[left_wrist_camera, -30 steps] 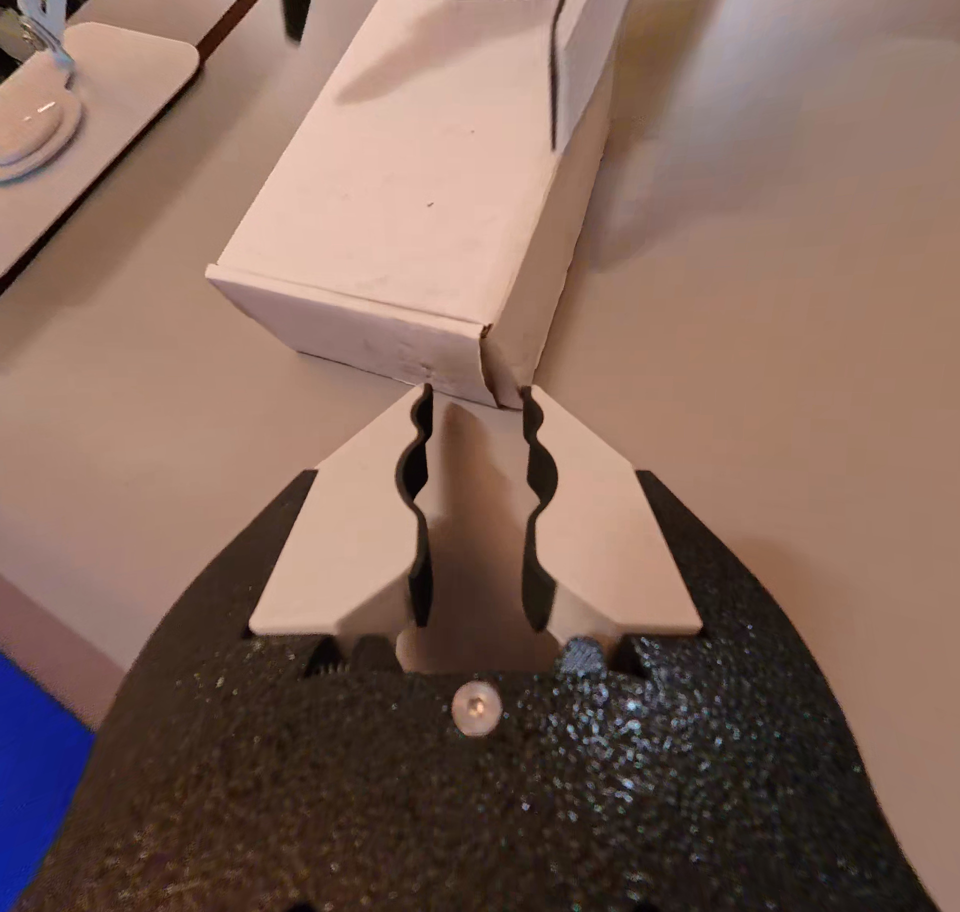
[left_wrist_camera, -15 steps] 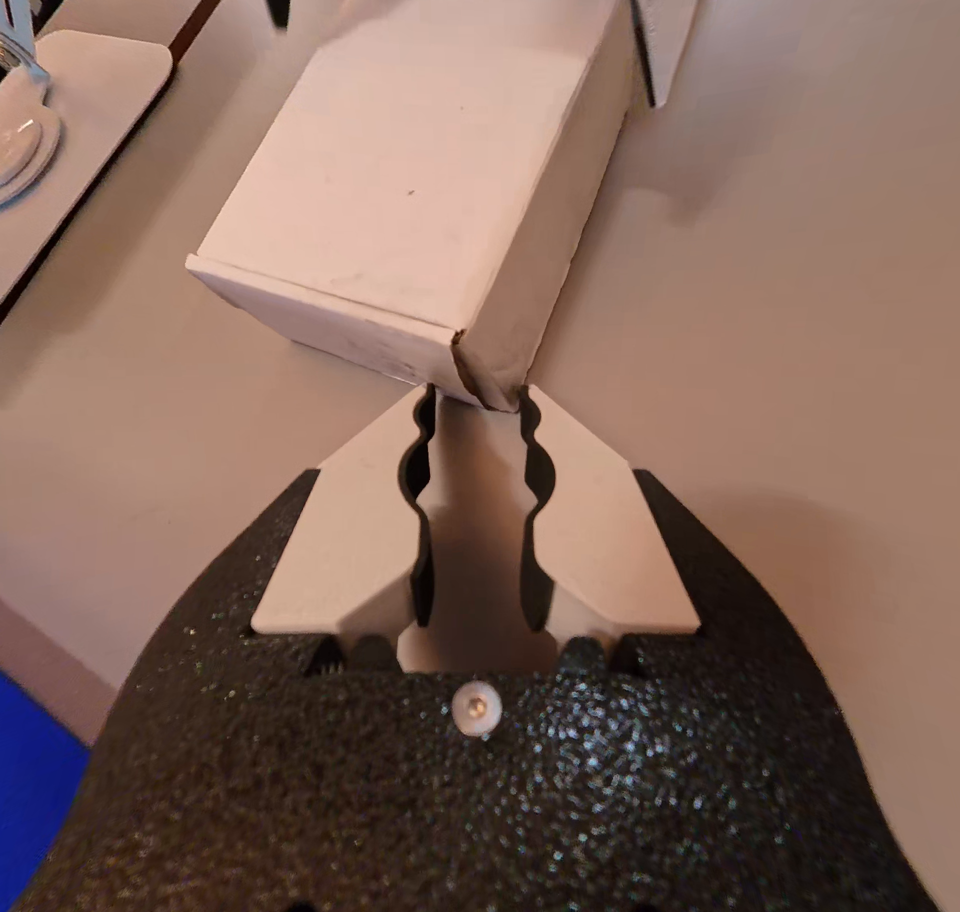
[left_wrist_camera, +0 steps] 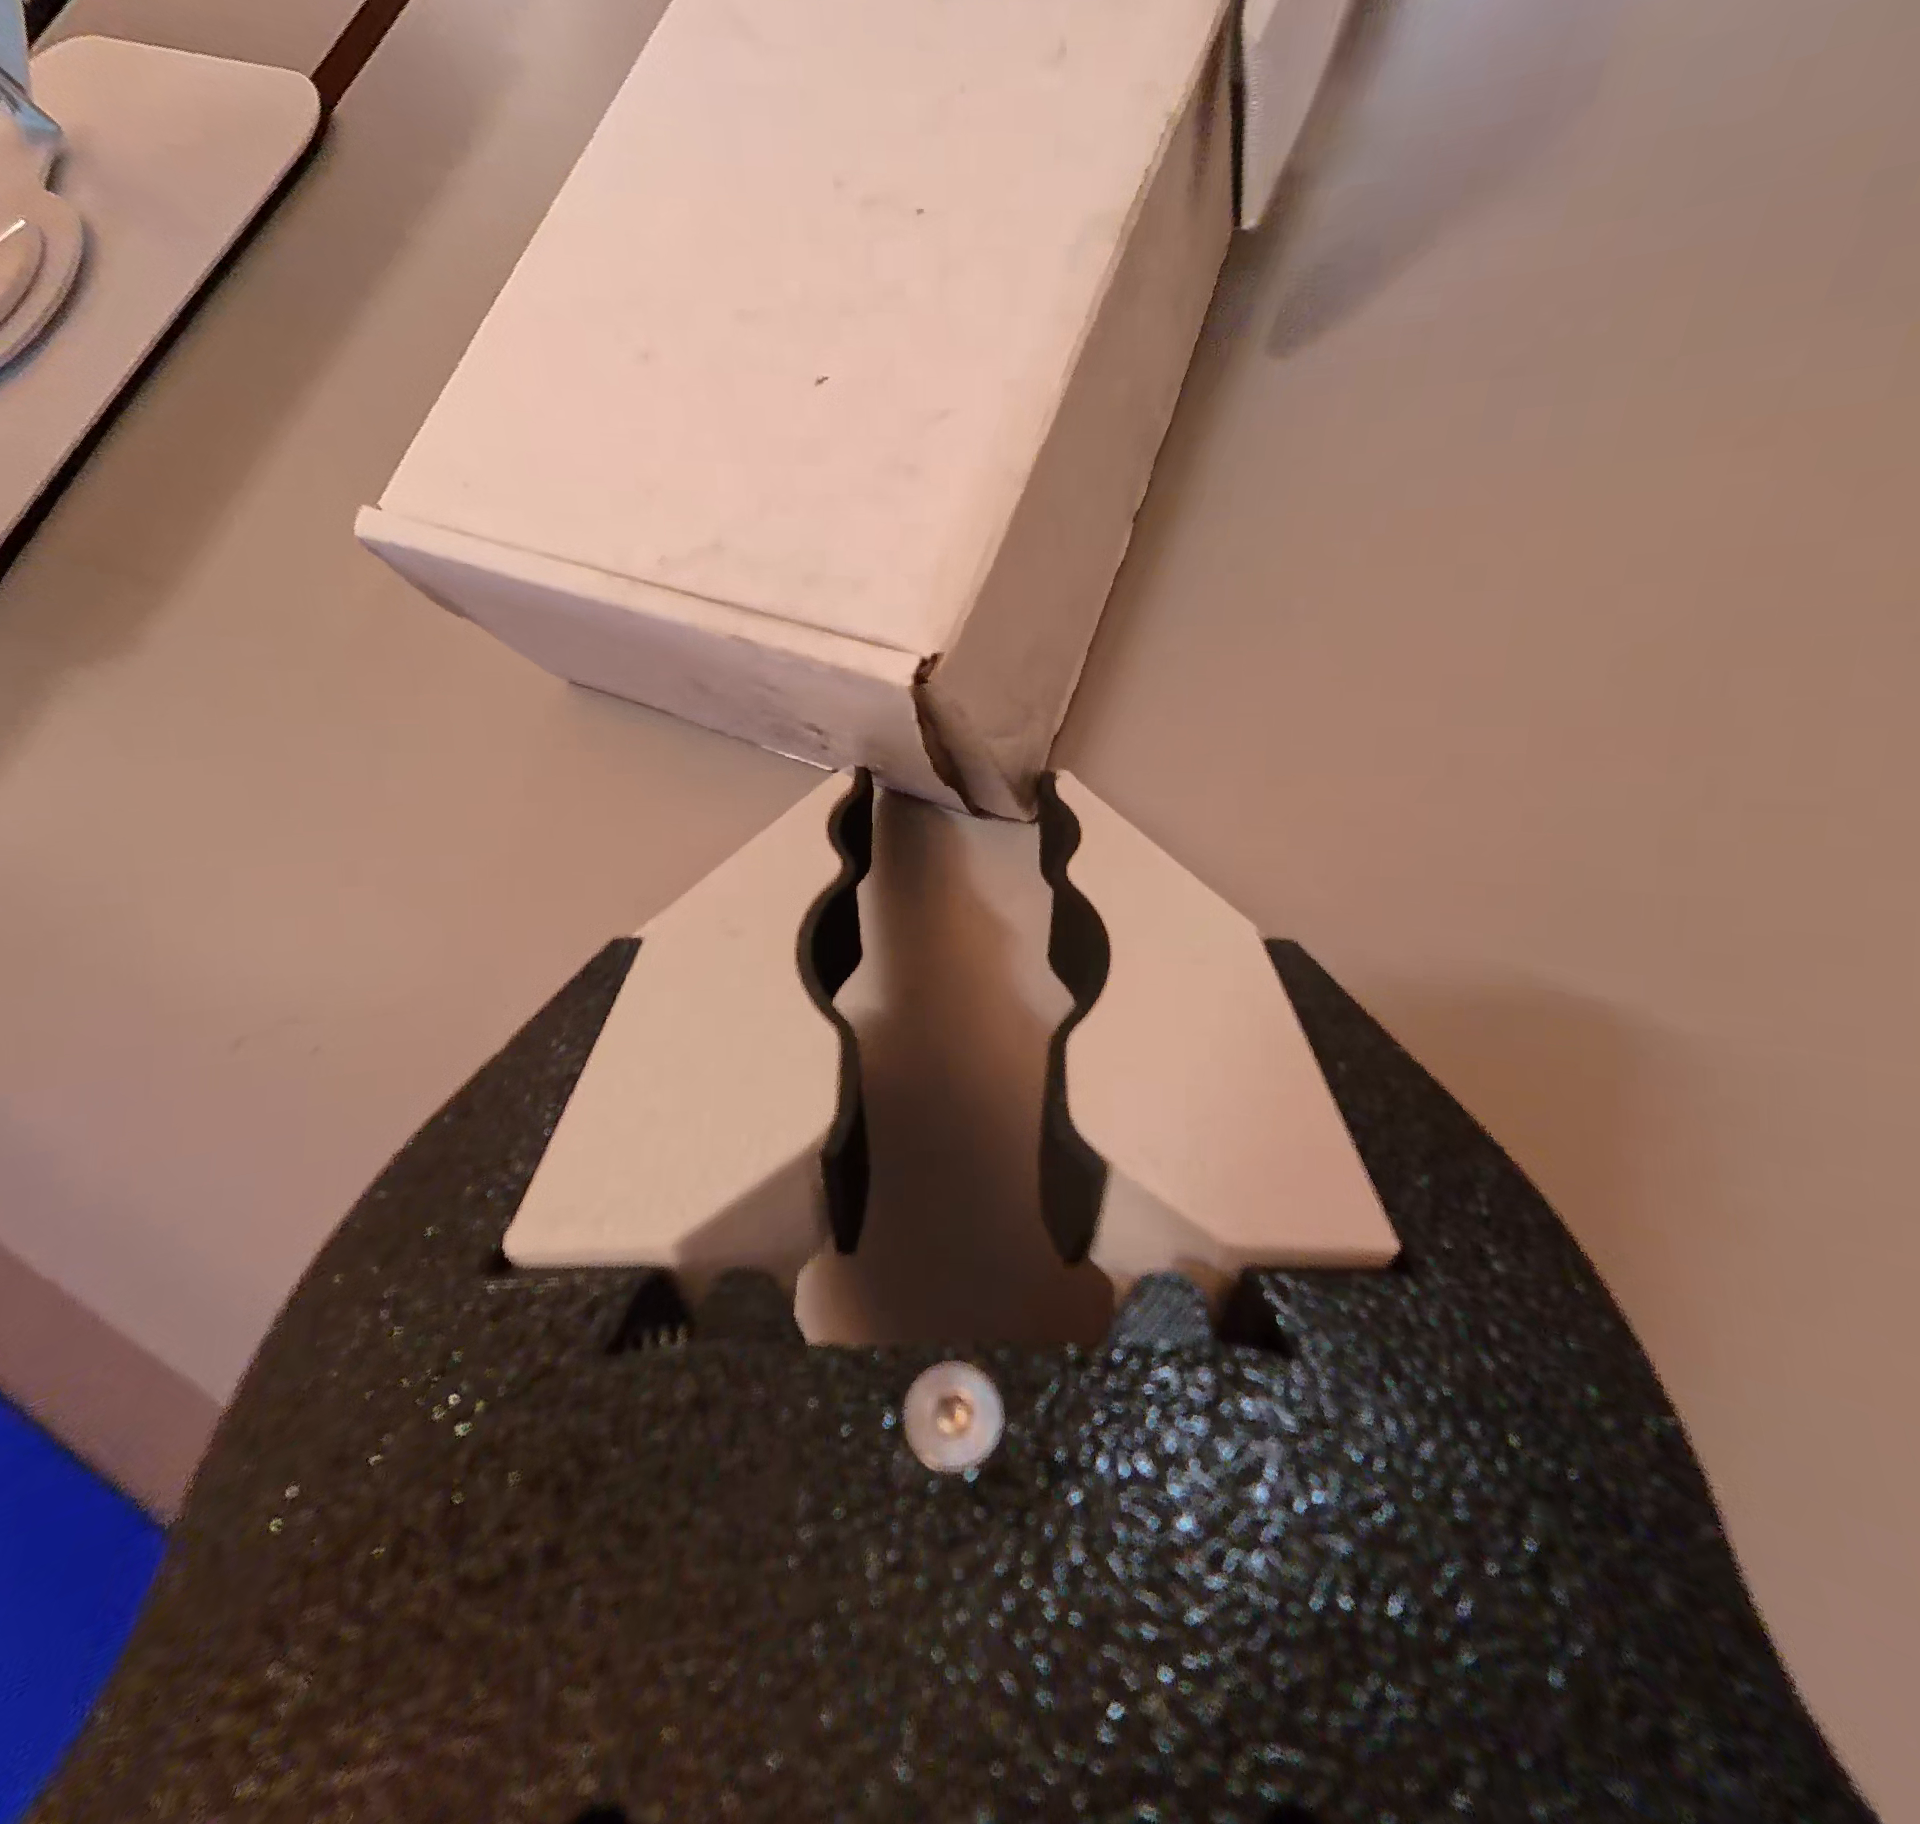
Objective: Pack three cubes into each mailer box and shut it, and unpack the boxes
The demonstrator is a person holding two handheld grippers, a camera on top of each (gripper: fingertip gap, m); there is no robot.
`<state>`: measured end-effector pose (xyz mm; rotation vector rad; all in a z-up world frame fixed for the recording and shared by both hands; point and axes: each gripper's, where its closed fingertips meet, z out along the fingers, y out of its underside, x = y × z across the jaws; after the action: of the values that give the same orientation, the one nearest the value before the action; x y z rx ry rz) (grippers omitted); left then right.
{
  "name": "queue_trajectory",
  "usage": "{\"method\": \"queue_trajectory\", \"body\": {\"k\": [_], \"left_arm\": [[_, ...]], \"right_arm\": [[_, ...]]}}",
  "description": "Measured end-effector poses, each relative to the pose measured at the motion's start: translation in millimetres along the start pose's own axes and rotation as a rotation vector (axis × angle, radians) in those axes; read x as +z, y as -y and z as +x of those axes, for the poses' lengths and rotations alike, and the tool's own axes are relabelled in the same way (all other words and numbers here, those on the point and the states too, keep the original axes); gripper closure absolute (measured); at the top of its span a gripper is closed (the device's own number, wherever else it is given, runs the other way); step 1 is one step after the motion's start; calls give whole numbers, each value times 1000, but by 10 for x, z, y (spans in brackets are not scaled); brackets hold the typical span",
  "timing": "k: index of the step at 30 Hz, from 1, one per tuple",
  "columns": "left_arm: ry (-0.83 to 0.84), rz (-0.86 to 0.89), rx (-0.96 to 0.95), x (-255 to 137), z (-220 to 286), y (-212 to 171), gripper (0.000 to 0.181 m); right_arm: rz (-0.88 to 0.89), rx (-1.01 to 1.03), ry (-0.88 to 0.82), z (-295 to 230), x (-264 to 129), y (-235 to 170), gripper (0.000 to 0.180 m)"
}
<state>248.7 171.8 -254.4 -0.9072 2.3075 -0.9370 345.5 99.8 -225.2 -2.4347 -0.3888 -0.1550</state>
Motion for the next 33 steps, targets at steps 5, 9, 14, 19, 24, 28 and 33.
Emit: {"method": "queue_trajectory", "body": {"k": [5, 9, 14, 19, 24, 28, 33], "left_arm": [[-22, -1, -9, 8, 8, 3, 152], [-15, 1, -19, 6, -22, 0, 144], [-55, 8, 19, 9, 36, 14, 148], [-33, 8, 55, 23, -7, 21, 155], [-12, 10, 77, 25, -18, 22, 157], [-23, 50, 25, -66, 51, 56, 129], [14, 102, -52, -457, 137, -24, 113]], "right_arm": [[-162, -130, 118, -97, 175, 129, 42], [-334, -172, 221, -172, 264, -30, 47], [-300, -190, 249, -194, 260, -24, 48], [-271, -192, 249, -204, 267, -9, 48], [-294, -198, 250, -205, 267, -19, 48], [-298, -186, 238, -213, 269, -8, 48], [-283, -159, 208, -234, 146, 156, 52]]}}
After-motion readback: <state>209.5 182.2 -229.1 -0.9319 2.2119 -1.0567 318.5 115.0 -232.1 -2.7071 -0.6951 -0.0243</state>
